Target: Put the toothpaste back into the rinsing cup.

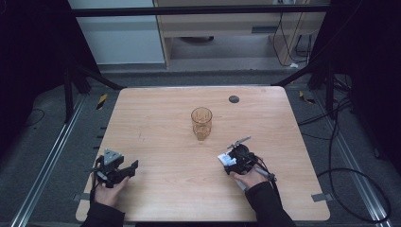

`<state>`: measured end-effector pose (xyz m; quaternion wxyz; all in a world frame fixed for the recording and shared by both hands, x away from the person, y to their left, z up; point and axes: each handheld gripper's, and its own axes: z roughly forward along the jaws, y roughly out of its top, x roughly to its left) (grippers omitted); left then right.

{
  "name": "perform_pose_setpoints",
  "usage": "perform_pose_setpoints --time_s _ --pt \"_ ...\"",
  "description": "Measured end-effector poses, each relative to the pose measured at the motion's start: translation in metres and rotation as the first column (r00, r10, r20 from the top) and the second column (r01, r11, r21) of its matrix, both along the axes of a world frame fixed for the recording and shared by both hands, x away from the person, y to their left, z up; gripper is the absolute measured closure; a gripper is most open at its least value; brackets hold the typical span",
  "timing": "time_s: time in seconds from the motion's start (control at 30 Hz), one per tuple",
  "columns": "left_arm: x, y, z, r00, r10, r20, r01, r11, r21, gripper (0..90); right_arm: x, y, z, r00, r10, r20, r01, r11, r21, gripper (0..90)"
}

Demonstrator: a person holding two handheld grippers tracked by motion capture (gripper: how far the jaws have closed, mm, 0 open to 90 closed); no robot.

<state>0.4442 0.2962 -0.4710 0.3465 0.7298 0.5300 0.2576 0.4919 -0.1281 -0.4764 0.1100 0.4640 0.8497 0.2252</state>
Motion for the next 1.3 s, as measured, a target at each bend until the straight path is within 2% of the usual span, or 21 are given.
perform_pose_setpoints --time_s 0.23,0.47,0.5,0.53,0.57,0.6,0.8,0.93,1.0,1.03,1.07,1.1,1.23,1.3 --pt "0.000 0.000 0.000 1.0000 0.000 0.000 0.000 1.0000 0.001 37.3 -0.001 0.000 -0.003 1.0000 -0.010 0.000 0.010 1.0000 -0.002 37.0" --pt "0.000 0.000 0.000 1.0000 -0.001 0.000 0.001 1.0000 0.000 37.3 -0.003 0.003 -0.003 0.9997 -0.023 -0.006 0.023 0.9997 -0.004 42.7" --pt "0.000 0.000 0.000 1.0000 -0.001 0.000 0.001 1.0000 0.000 37.4 -0.002 0.002 -0.003 0.9997 -0.023 -0.009 0.023 0.9997 0.000 44.3" --pt "0.000 0.000 0.000 1.0000 0.000 -0.001 0.000 1.0000 0.000 37.4 -0.003 0.002 -0.001 0.9997 -0.023 -0.004 0.023 0.9997 0.004 50.5" --pt "0.000 0.000 0.000 1.0000 0.000 -0.001 0.000 1.0000 0.000 37.4 -0.003 0.002 -0.001 0.9997 -0.023 -0.004 0.023 0.9997 0.004 50.5" --pt "0.000 0.000 0.000 1.0000 0.000 -0.001 0.000 1.0000 0.000 37.4 -0.005 0.001 0.002 0.9997 -0.023 0.003 0.023 0.9997 0.006 55.8" --pt "0.000 0.000 0.000 1.0000 0.000 -0.002 0.000 1.0000 -0.002 37.5 -0.007 -0.003 0.010 0.9998 -0.020 0.005 0.019 0.9996 0.021 66.5" --pt "0.000 0.000 0.000 1.0000 -0.001 -0.002 0.001 1.0000 -0.003 37.5 -0.009 -0.009 0.018 0.9998 -0.011 0.015 0.010 0.9978 0.065 70.6" --pt "0.000 0.000 0.000 1.0000 -0.002 -0.001 0.002 1.0000 -0.004 37.6 -0.013 -0.013 0.028 0.9988 0.000 0.049 -0.005 0.9959 0.090 72.1" --pt "0.000 0.000 0.000 1.0000 -0.001 -0.001 0.001 1.0000 -0.004 37.6 -0.013 -0.013 0.028 0.9988 0.000 0.049 -0.005 0.9959 0.090 72.1" --pt "0.000 0.000 0.000 1.0000 -0.001 -0.001 0.001 1.0000 -0.005 37.7 -0.015 -0.016 0.036 0.9970 0.004 0.077 -0.014 0.9924 0.122 72.7" --pt "0.000 0.000 0.000 1.0000 -0.001 -0.001 0.001 1.0000 -0.004 37.7 -0.015 -0.016 0.036 0.9970 0.004 0.077 -0.014 0.9924 0.122 72.7" --pt "0.000 0.000 0.001 1.0000 -0.001 0.000 0.001 1.0000 -0.004 37.7 -0.017 -0.019 0.049 0.9925 -0.007 0.122 -0.018 0.9793 0.202 73.2" --pt "0.000 0.000 0.001 1.0000 -0.001 0.001 0.001 1.0000 -0.005 37.7 -0.017 -0.020 0.057 0.9860 -0.010 0.166 -0.031 0.9705 0.239 73.5"
